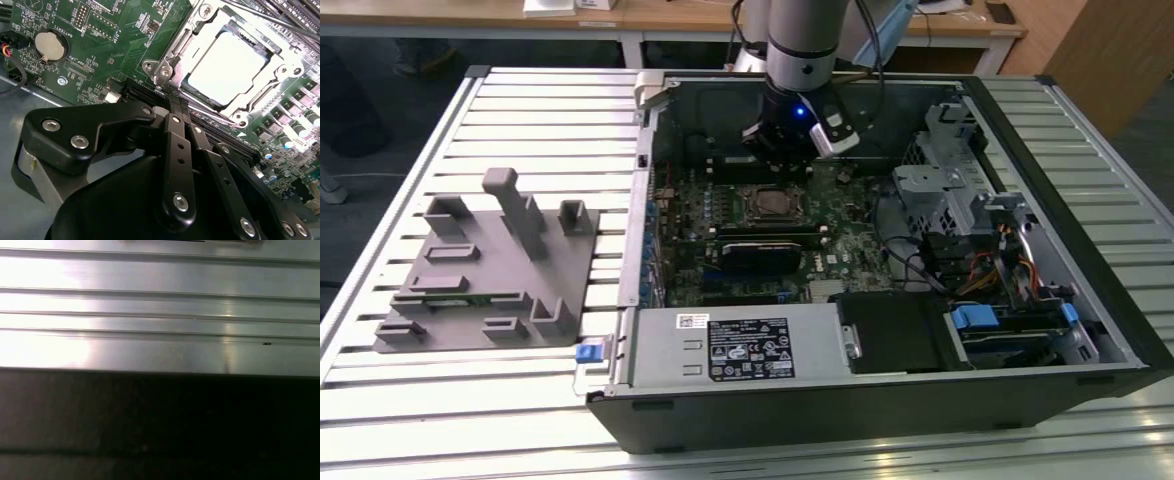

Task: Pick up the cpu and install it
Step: 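Install the first cpu locking lever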

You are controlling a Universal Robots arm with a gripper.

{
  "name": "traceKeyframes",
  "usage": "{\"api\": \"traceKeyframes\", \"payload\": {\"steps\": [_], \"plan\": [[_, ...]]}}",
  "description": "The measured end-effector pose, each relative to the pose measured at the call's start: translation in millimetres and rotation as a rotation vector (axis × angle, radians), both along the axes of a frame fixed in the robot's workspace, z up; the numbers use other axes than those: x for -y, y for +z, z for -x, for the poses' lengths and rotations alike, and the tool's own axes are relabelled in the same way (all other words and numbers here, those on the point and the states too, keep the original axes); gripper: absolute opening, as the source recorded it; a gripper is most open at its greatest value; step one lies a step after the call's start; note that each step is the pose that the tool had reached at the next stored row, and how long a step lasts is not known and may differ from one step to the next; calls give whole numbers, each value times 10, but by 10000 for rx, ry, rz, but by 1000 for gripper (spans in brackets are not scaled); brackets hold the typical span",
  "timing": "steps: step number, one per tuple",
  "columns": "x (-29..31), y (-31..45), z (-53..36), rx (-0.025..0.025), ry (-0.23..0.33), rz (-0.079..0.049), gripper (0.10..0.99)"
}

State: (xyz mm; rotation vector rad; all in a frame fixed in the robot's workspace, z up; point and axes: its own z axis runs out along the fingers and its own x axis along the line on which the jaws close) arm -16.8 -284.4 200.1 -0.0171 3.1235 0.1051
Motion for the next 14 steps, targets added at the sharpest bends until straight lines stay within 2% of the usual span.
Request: {"api": "traceKeyframes", "payload": {"steps": [7,11,14], "plan": [[-1,30,-2,2,1,2,106],[-1,3,-6,-1,1,104,106],[1,-11,-10,-4,1,129,106]]}}
